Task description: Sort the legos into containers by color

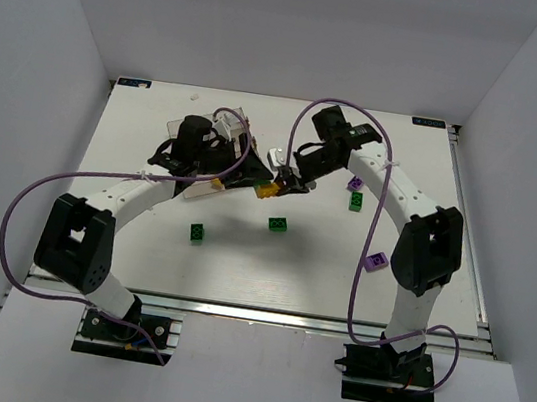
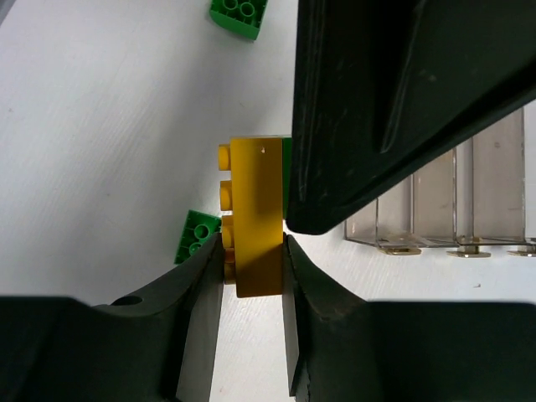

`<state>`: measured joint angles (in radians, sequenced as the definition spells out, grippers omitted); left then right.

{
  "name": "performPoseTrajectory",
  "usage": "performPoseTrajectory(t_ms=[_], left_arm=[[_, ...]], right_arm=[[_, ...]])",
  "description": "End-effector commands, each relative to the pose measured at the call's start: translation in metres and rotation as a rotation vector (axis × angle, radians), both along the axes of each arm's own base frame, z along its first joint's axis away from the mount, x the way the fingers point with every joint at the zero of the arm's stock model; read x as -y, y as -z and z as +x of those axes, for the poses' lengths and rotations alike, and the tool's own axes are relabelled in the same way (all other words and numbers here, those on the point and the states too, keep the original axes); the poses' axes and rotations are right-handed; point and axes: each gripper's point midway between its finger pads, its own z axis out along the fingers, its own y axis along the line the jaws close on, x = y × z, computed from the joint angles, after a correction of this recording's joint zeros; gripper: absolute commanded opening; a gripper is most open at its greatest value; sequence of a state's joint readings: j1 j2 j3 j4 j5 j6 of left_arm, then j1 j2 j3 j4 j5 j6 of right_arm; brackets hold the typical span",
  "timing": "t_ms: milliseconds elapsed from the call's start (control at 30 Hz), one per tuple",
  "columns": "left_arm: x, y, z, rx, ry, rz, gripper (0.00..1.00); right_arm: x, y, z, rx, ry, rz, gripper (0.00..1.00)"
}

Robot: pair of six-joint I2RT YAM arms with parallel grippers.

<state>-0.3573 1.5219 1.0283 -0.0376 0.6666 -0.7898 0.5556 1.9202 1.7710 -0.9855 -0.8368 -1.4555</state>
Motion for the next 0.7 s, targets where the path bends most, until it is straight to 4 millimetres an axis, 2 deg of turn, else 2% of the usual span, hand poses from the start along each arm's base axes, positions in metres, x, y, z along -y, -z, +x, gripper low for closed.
performPoseTrajectory(t_ms=[0, 100, 133, 167, 200, 233, 267, 300, 367, 667], left_arm=[[0.005, -0.005, -0.001, 0.002, 0.015, -0.027, 0.76], [0.005, -0.003, -0.001, -0.012, 0.011, -0.03, 0.71], [0.005, -0.003, -0.001, -0.019, 0.009, -0.031, 0.69], [0.005, -0.002, -0.001, -0.02, 0.007, -0.031, 0.68], [0.004, 0.0, -0.002, -0.035, -0.001, -0.033, 0.68], [0.005, -0.006, 0.001, -0.011, -0.005, -0.047, 0.68], [0.006, -0.007, 0.001, -0.006, -0.007, -0.053, 0.67], [0.006, -0.007, 0.001, -0.015, -0.011, -0.06, 0.67], [0.006, -0.008, 0.002, -0.014, -0.013, -0.065, 0.67], [0.009, -0.009, 0.005, -0.022, -0.006, -0.077, 0.67]], right_arm=[[-0.008, -0.032, 0.008, 0.093, 0.021, 0.063, 0.0], [-0.007, -0.034, 0.016, 0.121, 0.068, 0.07, 0.0], [-0.004, -0.032, 0.013, 0.128, 0.081, 0.073, 0.0], [-0.006, -0.038, 0.023, 0.184, 0.1, 0.1, 0.0], [-0.007, -0.037, 0.024, 0.198, 0.111, 0.106, 0.0], [-0.003, -0.034, 0.02, 0.2, 0.127, 0.106, 0.0], [-0.004, -0.038, 0.028, 0.242, 0.146, 0.123, 0.0], [-0.003, -0.043, 0.027, 0.252, 0.156, 0.133, 0.0], [-0.001, -0.035, 0.025, 0.254, 0.156, 0.125, 0.0], [-0.003, -0.04, 0.023, 0.269, 0.155, 0.148, 0.0]])
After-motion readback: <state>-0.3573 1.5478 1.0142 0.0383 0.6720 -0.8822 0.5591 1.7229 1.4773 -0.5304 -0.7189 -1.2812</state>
